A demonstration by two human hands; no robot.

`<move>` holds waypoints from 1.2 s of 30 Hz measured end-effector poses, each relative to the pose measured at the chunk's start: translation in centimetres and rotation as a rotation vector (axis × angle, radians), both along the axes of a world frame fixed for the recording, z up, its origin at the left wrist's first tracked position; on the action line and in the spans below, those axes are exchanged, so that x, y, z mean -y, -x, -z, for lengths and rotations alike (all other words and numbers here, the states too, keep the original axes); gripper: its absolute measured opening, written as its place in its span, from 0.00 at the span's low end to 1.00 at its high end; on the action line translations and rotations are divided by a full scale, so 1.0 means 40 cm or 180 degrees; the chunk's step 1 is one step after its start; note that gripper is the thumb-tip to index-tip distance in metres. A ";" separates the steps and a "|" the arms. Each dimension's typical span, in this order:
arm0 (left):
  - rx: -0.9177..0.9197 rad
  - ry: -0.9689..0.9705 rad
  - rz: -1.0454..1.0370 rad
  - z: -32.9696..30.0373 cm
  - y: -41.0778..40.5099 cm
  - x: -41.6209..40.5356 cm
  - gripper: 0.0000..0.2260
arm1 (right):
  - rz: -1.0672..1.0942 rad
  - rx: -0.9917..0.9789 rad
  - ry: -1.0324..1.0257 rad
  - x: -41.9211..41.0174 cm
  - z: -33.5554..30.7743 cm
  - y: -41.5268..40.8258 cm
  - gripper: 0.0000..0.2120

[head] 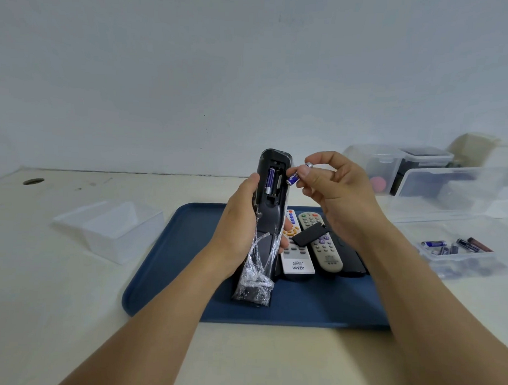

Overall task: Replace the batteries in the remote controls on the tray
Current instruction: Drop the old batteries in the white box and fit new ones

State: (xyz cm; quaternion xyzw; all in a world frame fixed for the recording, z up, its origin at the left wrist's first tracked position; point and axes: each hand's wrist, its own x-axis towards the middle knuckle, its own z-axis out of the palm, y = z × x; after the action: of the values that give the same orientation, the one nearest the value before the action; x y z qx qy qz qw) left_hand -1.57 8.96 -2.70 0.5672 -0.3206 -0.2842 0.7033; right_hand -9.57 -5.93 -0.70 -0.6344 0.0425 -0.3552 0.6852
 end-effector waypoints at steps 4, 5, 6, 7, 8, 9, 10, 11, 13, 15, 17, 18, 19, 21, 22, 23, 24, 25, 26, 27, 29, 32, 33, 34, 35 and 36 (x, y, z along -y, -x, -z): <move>0.0057 0.0027 0.0068 -0.001 0.007 -0.002 0.28 | 0.0308 0.0203 -0.0082 -0.001 0.002 0.000 0.07; 0.0081 0.0020 0.0074 -0.002 0.009 -0.002 0.28 | 0.0313 0.0265 -0.0108 -0.003 0.001 0.000 0.06; 0.0097 0.0014 0.0075 -0.003 0.012 -0.003 0.27 | 0.0315 0.0306 -0.0100 -0.008 0.000 0.001 0.05; 0.0117 0.0012 0.0069 -0.004 0.015 -0.002 0.26 | 0.0318 0.0326 -0.0053 -0.015 0.000 0.000 0.04; 0.0137 0.0009 0.0069 -0.005 0.019 -0.003 0.25 | 0.0322 0.0333 0.0013 -0.023 0.001 -0.003 0.04; 0.0164 0.0011 0.0075 -0.005 0.022 -0.002 0.25 | 0.0329 0.0340 0.0091 -0.029 0.003 -0.006 0.04; 0.0189 0.0017 0.0084 -0.006 0.025 -0.002 0.24 | 0.0347 0.0336 0.0190 -0.035 0.005 -0.008 0.04; 0.0207 0.0021 0.0084 -0.007 0.027 -0.003 0.24 | 0.0385 0.0309 0.0320 -0.038 0.007 -0.009 0.04; 0.0214 0.0017 0.0082 -0.008 0.026 -0.004 0.24 | 0.0489 0.0183 0.0638 -0.035 0.008 -0.010 0.04; 0.0220 0.0024 0.0052 -0.009 0.024 -0.005 0.24 | 0.0521 -0.0010 0.0893 -0.029 0.010 -0.009 0.06; 0.0266 -0.0014 0.0012 -0.010 0.022 -0.008 0.24 | 0.0502 -0.0169 0.1090 -0.024 0.010 -0.008 0.06; 0.0280 -0.0056 -0.0002 -0.010 0.021 -0.008 0.23 | 0.0504 -0.0213 0.1171 -0.023 0.009 -0.007 0.07; 0.0307 -0.0124 -0.0022 -0.009 0.019 -0.007 0.23 | 0.0534 -0.0240 0.1228 -0.021 0.008 -0.007 0.07; 0.0345 -0.0219 -0.0128 -0.003 0.011 -0.002 0.22 | 0.0615 -0.0254 0.1223 -0.016 0.005 -0.003 0.09; 0.0396 -0.0243 -0.0195 -0.001 0.009 0.000 0.22 | 0.0634 -0.0225 0.1142 -0.013 0.003 -0.001 0.10; 0.0467 -0.0281 -0.0260 0.003 0.005 0.004 0.21 | 0.0636 -0.0178 0.1018 -0.009 0.002 0.001 0.12; 0.0505 -0.0306 -0.0254 0.004 0.005 0.005 0.21 | 0.0627 -0.0132 0.0884 -0.007 0.000 0.003 0.13; 0.0506 -0.0315 -0.0221 0.004 0.007 0.005 0.20 | 0.0618 -0.0090 0.0786 -0.007 -0.001 0.005 0.13; 0.0466 -0.0321 -0.0179 0.002 0.009 0.005 0.19 | 0.0628 -0.0062 0.0762 -0.008 -0.003 0.004 0.12; 0.0445 -0.0338 -0.0151 0.003 0.010 0.006 0.18 | 0.0666 -0.0054 0.0807 -0.009 -0.003 0.004 0.11; 0.0457 -0.0364 -0.0152 0.008 0.007 0.006 0.19 | 0.0754 -0.0069 0.0967 -0.009 -0.002 0.000 0.08; 0.0430 -0.0344 -0.0187 0.003 0.007 0.006 0.19 | 0.0791 -0.0049 0.1119 -0.009 0.003 -0.005 0.07; 0.0409 -0.0343 -0.0174 0.003 0.006 0.008 0.19 | 0.0818 -0.0065 0.1212 -0.009 0.006 -0.009 0.09; 0.0396 -0.0338 -0.0145 0.001 0.009 0.008 0.19 | 0.0852 -0.0097 0.1339 -0.010 0.010 -0.011 0.10; 0.0391 -0.0338 -0.0129 0.002 0.010 0.007 0.19 | 0.0893 -0.0119 0.1446 -0.012 0.013 -0.014 0.10; 0.0365 -0.0336 -0.0106 0.004 0.012 0.007 0.19 | 0.0925 -0.0117 0.1498 -0.014 0.016 -0.015 0.11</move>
State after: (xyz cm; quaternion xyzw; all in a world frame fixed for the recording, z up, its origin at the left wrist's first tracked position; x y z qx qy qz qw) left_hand -2.07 8.69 -2.87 0.6242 -0.3354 -0.2560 0.6576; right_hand -8.95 -5.37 -1.35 -0.7698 0.0618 -0.4383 0.4599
